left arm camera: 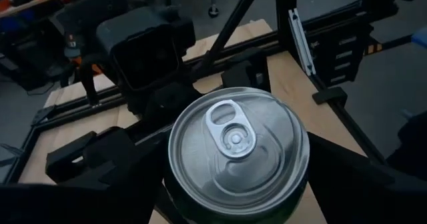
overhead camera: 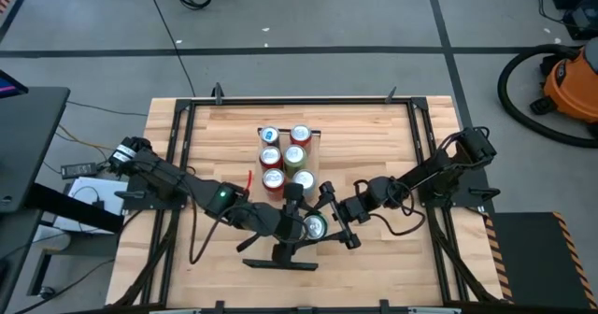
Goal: Place canned beverage on shelf
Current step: Put the green soda can on the shelf
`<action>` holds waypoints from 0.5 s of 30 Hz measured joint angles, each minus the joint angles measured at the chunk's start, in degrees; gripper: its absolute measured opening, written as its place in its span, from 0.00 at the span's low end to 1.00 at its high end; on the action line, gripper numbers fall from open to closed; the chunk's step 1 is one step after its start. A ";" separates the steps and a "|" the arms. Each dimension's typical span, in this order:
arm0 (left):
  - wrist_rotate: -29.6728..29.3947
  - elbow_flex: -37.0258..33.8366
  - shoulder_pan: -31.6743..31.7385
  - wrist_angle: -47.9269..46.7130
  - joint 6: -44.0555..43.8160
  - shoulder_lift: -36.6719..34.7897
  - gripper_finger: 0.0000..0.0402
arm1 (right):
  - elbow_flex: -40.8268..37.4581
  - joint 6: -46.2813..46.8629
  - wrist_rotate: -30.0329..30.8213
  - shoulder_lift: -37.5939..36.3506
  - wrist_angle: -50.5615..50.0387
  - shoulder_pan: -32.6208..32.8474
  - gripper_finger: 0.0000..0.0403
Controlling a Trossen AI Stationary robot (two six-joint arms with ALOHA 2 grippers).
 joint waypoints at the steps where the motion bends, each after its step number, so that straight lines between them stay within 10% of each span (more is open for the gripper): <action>1: 0.05 0.00 0.00 -0.19 0.00 0.00 0.81 | 0.00 0.01 0.00 0.00 -0.30 0.00 0.81; 15: 0.92 0.00 0.02 -0.93 -0.10 0.09 0.79 | 0.05 -0.77 1.38 -0.02 -0.47 0.03 0.89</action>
